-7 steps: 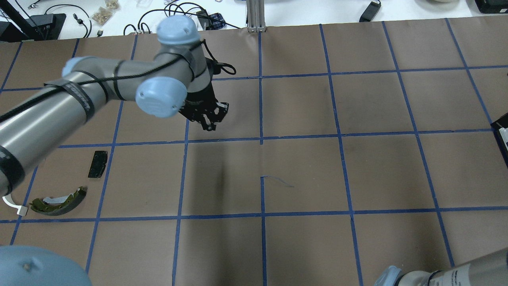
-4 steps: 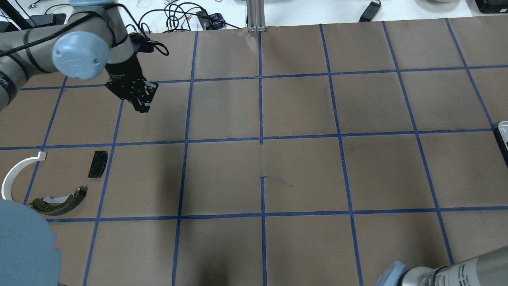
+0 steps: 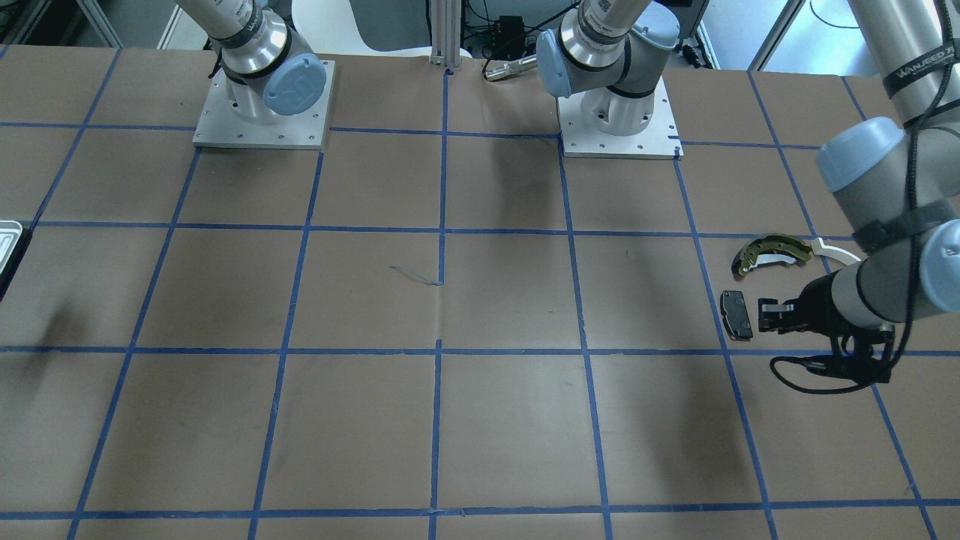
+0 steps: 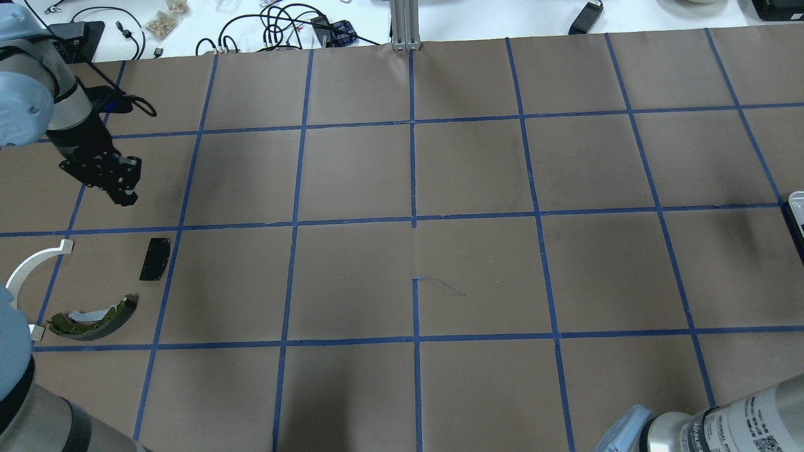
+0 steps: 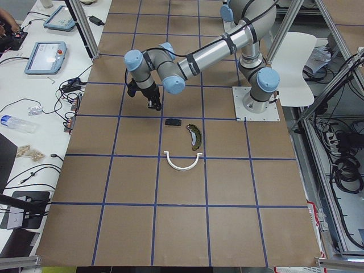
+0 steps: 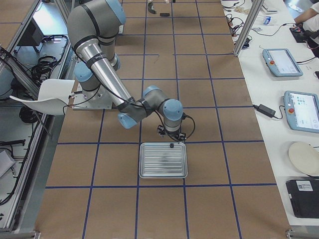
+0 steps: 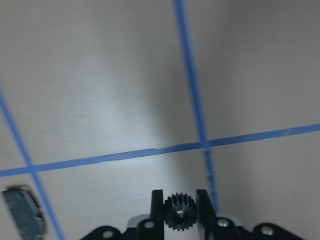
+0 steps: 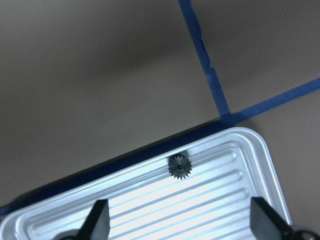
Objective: Place bearing gear from tray to pile
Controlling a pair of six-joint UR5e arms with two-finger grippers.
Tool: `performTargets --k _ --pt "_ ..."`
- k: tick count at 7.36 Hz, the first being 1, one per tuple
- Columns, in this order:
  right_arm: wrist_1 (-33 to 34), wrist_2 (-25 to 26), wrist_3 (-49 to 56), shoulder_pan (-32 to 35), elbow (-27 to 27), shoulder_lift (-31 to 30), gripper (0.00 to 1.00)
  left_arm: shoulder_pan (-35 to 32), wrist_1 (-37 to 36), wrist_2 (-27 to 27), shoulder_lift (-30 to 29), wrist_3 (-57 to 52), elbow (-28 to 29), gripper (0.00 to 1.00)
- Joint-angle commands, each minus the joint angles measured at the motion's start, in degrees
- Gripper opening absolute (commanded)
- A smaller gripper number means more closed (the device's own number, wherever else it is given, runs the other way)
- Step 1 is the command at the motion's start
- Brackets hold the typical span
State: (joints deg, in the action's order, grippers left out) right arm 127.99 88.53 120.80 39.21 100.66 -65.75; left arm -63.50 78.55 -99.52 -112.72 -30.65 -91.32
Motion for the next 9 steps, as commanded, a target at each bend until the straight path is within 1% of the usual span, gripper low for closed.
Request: performTargets --k 1,2,3,5,6,8,9 --pt "3.0 -0.1 3.1 -0.4 0.3 2.4 1.00 4.1 -6.8 -1.4 -0.7 -4.4 -6.0 0.00" --pt "3.0 -0.1 4.0 -0.4 0.3 2.9 1.00 4.3 -12.2 -1.5 -0.6 -7.9 -9.5 0.00" --pt "3.0 -0.1 5.0 -0.4 0.1 4.0 0.96 4.5 -15.6 -1.2 0.0 -9.1 -11.9 0.00" --pt "3.1 -0.7 7.6 -0.4 0.1 4.3 0.95 4.7 -16.2 -0.9 -0.4 -9.8 -13.5 0.00" --pt "3.0 -0.7 7.8 -0.4 0.1 4.3 0.92 6.0 -16.2 0.9 -0.6 -10.1 -14.4 0.00" --pt "3.0 -0.8 7.8 -0.4 0.2 4.5 0.85 7.6 -16.9 1.3 -0.8 -12.0 -14.8 0.00" --pt "2.9 -0.8 7.8 -0.4 0.2 4.9 0.84 7.6 -17.4 1.3 -1.1 -12.1 -14.8 0.00"
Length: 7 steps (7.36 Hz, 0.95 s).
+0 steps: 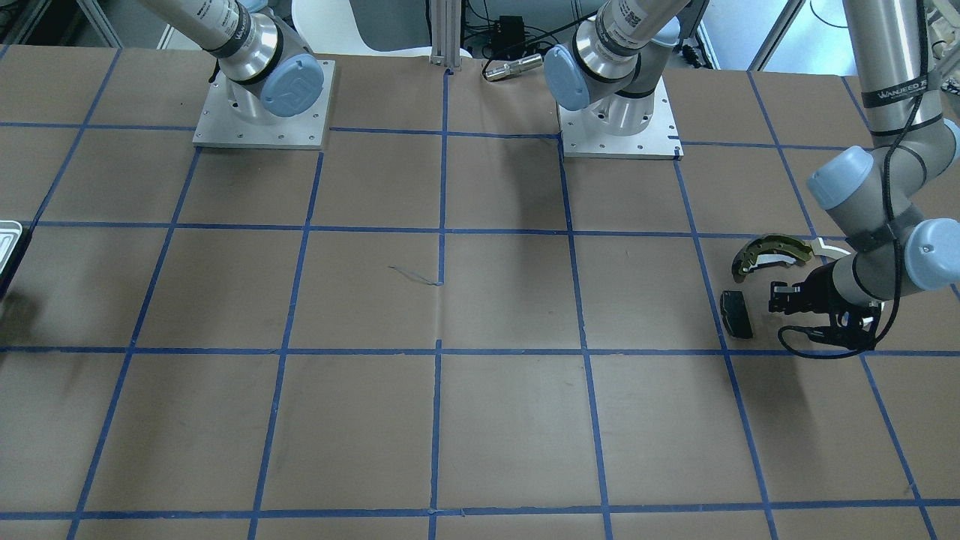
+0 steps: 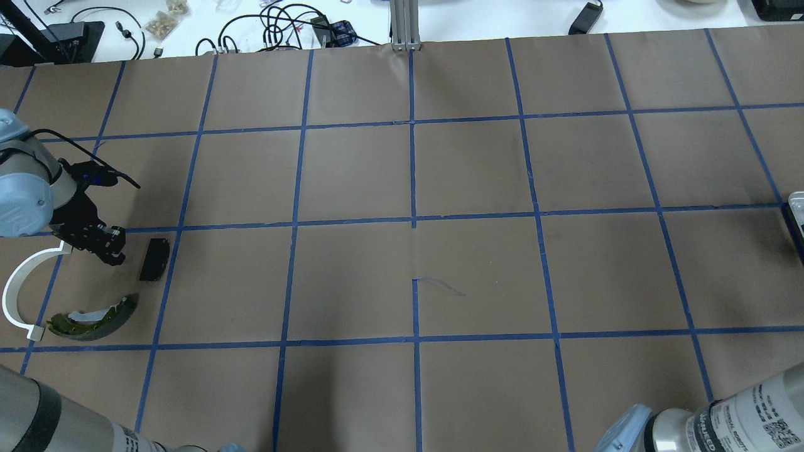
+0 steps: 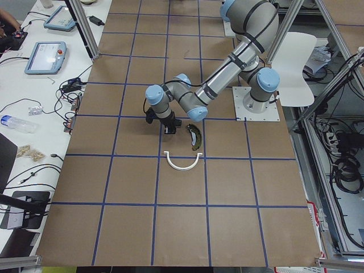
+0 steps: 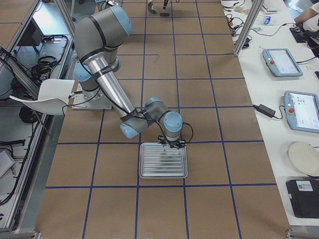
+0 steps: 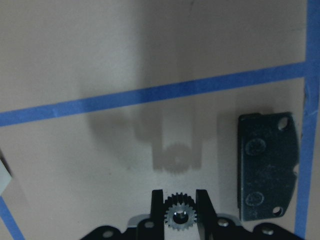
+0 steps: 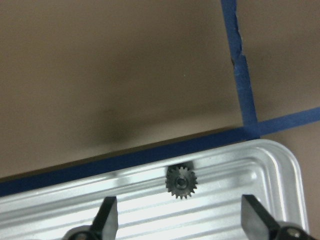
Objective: Place bearing gear from tray to pile
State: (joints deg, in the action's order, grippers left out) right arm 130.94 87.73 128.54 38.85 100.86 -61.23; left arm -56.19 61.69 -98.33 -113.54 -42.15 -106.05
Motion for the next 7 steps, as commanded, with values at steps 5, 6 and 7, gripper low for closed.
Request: performTargets --k 5,6,7 --pt "-0.7 0.0 -0.2 0.4 0.0 0.4 0.67 0.4 -1.1 0.1 -1.4 -0.7 0.1 0.00" --pt "-0.8 0.0 -0.4 0.4 0.0 0.5 0.67 0.4 -1.3 0.0 -1.4 -0.7 -0.1 0.08" --pt "-0.7 0.0 -0.3 0.4 0.0 0.5 0.67 0.4 -1.3 -0.1 -1.4 -0.6 -0.2 0.22"
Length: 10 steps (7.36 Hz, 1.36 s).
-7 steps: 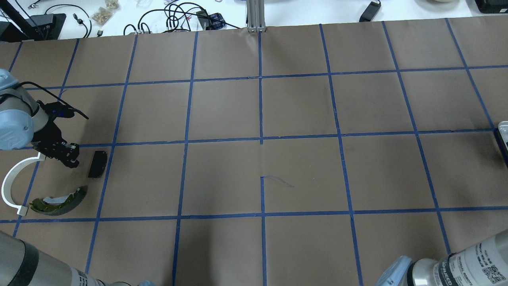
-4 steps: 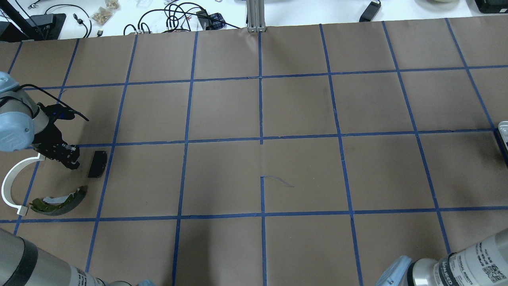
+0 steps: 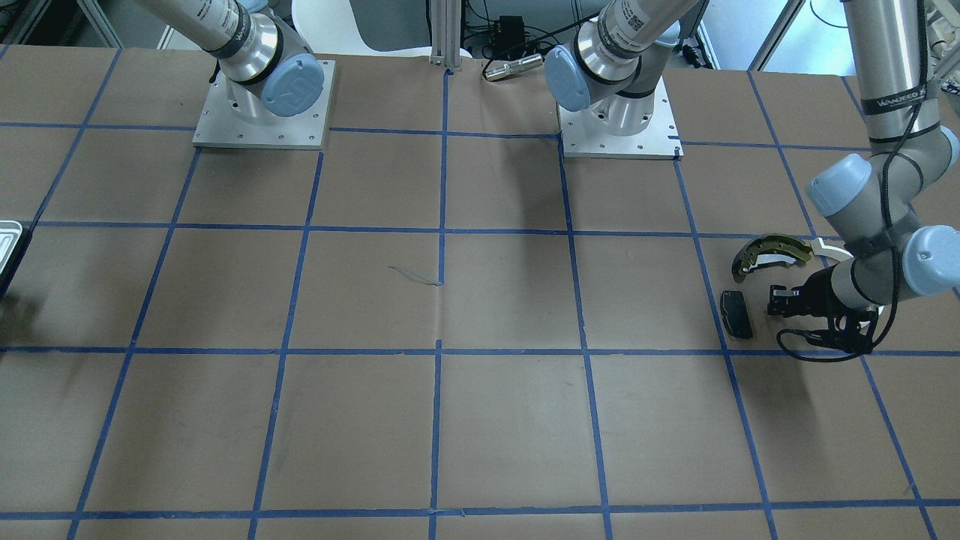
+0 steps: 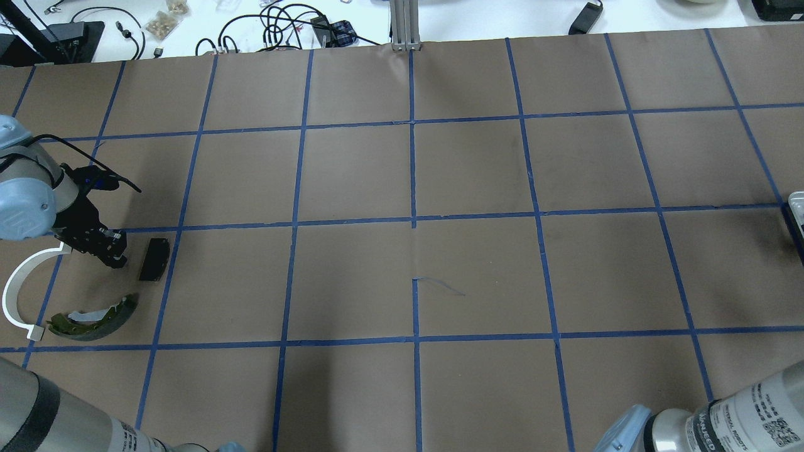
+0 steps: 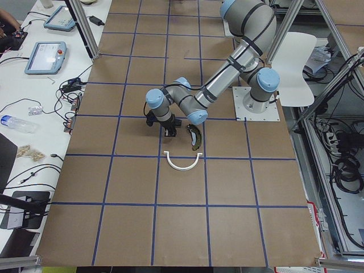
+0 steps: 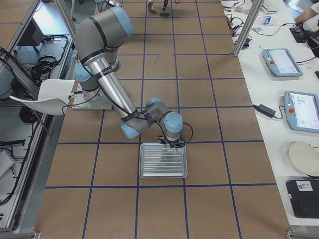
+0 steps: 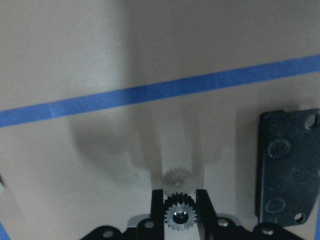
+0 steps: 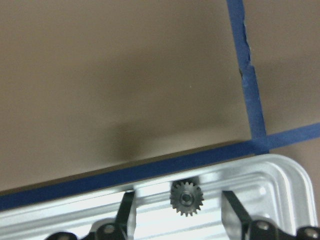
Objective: Place bearing gear from tray to pile
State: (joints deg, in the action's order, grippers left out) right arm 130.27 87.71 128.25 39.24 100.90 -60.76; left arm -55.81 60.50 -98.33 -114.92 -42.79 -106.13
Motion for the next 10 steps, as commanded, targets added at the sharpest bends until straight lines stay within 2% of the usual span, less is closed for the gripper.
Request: performTargets --k 1,2,3,4,6,8,10 --pt "0.2 0.0 0.2 0.0 0.0 0.0 0.64 0.0 0.0 -0.2 0.0 0.1 -0.1 0.46" --pt "0.4 0.0 0.2 0.0 0.0 0.2 0.55 0.0 0.0 0.1 0.1 0.1 -0.1 0.77" --pt "0.6 0.0 0.1 0.0 0.0 0.5 0.46 0.0 0.0 0.2 0.3 0.1 0.0 1.00" --pt "0.5 0.0 -0.1 0.0 0.0 0.5 0.43 -0.2 0.7 0.2 1.2 0.5 0.0 1.00" --pt "0.3 0.6 -1.5 0.2 -0.2 -0.1 0.30 -1.0 2.9 0.3 3.4 0.9 1.6 1.00" --pt "0.3 0.6 -2.7 0.8 -0.4 -1.9 0.20 -1.7 9.5 0.4 5.4 1.8 6.1 1.00" --pt "-0.8 0.4 -10.3 2.3 -0.2 -5.2 0.19 -5.2 15.8 0.5 7.2 6.6 10.2 1.00"
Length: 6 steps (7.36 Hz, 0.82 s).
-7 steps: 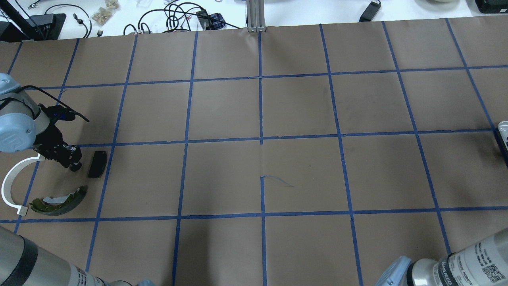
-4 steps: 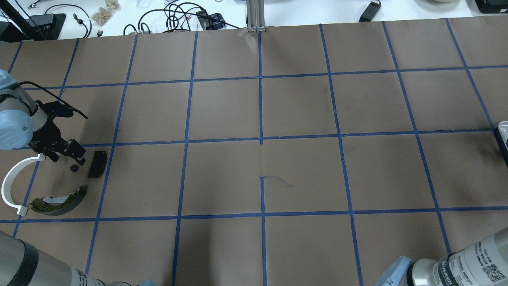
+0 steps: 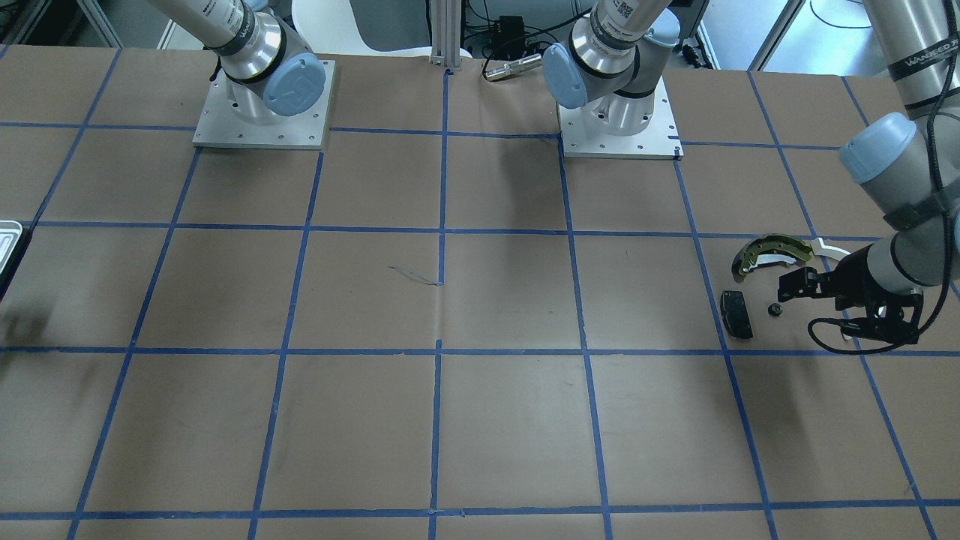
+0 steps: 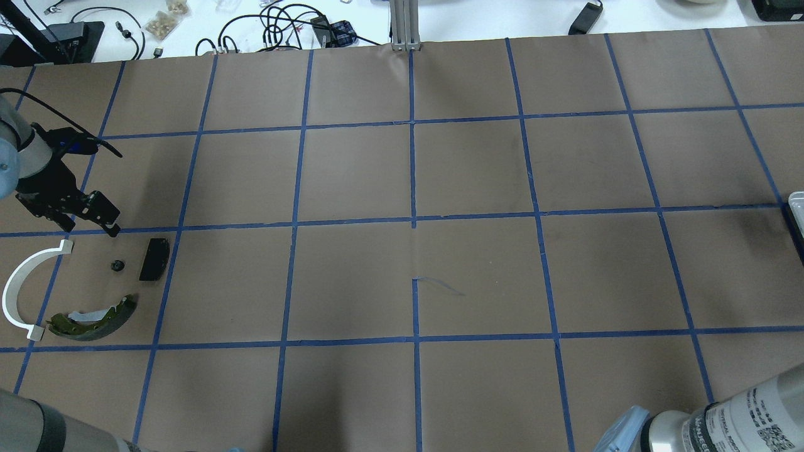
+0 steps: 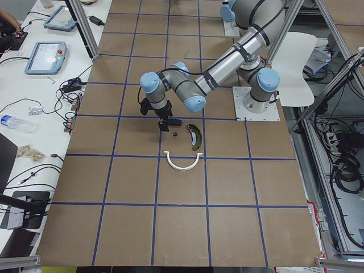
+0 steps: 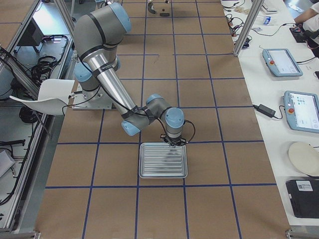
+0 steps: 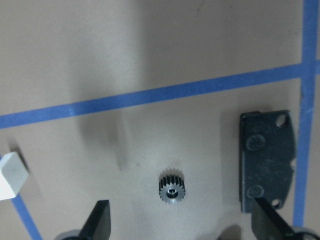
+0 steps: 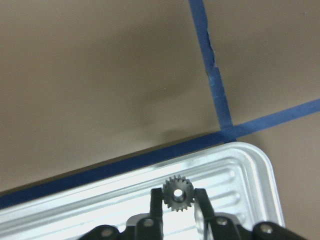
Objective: Place bearing gear from tray to pile
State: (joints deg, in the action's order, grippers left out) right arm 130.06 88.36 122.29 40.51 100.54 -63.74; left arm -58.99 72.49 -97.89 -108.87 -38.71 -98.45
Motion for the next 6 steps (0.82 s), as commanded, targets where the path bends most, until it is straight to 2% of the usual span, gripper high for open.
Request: performTargets --k 1,2,4,6 --pt "-0.7 -0.1 -8.3 4.2 0.5 -4.0 0.18 -3.2 5.5 0.2 2.0 4.2 3.6 1.00" --pt "-1.6 -0.3 -12.6 7.6 0.6 -5.4 0.18 -3.6 6.4 2.4 3.0 6.0 3.9 1.00" --pt "-6.3 -0.2 -34.3 16.1 2.5 -6.3 0.18 -6.6 8.5 3.4 4.6 10.6 5.4 1.00" --pt "-6.6 -0.1 -56.7 29.0 4.1 -10.8 0.19 -13.2 9.9 3.5 6.1 18.6 7.0 1.00"
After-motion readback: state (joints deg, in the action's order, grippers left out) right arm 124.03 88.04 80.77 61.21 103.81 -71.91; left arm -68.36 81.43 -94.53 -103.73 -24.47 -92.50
